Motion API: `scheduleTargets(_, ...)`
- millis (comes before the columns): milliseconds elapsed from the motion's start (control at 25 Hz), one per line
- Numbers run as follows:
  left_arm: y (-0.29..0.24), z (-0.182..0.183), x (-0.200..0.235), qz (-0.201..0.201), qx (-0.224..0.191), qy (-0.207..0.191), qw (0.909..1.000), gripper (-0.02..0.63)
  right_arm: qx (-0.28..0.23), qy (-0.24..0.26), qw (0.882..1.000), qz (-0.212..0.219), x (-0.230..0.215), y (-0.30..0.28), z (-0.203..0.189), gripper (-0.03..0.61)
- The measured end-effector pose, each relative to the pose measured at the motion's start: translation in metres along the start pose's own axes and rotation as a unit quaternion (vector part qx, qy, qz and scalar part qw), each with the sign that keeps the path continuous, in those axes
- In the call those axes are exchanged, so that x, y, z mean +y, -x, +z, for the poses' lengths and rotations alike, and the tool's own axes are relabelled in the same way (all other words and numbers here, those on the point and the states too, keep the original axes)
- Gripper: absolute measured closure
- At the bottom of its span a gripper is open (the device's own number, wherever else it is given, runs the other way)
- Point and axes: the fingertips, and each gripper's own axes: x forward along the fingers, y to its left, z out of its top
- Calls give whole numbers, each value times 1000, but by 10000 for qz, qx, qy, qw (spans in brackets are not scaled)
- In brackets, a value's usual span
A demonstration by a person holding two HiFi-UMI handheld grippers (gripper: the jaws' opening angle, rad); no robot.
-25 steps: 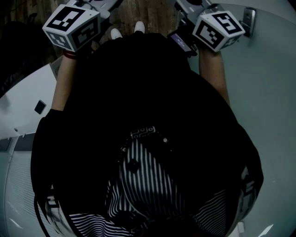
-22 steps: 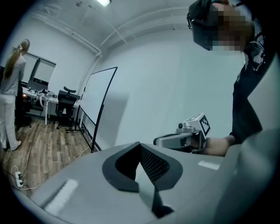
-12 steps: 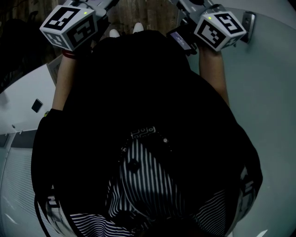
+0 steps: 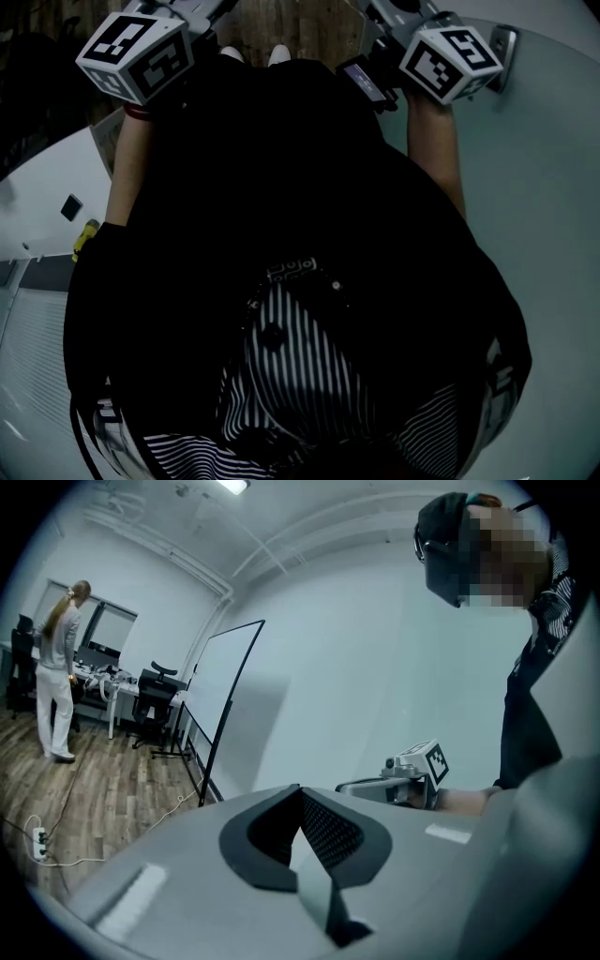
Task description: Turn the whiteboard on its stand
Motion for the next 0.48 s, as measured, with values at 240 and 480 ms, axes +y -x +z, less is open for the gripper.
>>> scheduleTargets(240, -6, -9, -5, 26, 229, -9, 9997, 615, -55, -105, 9999, 45, -5, -1, 1, 577)
scheduleTargets(480, -9, -6, 0, -75, 188, -31, 9998, 615, -140, -93, 9998, -86, -6, -1, 4, 577)
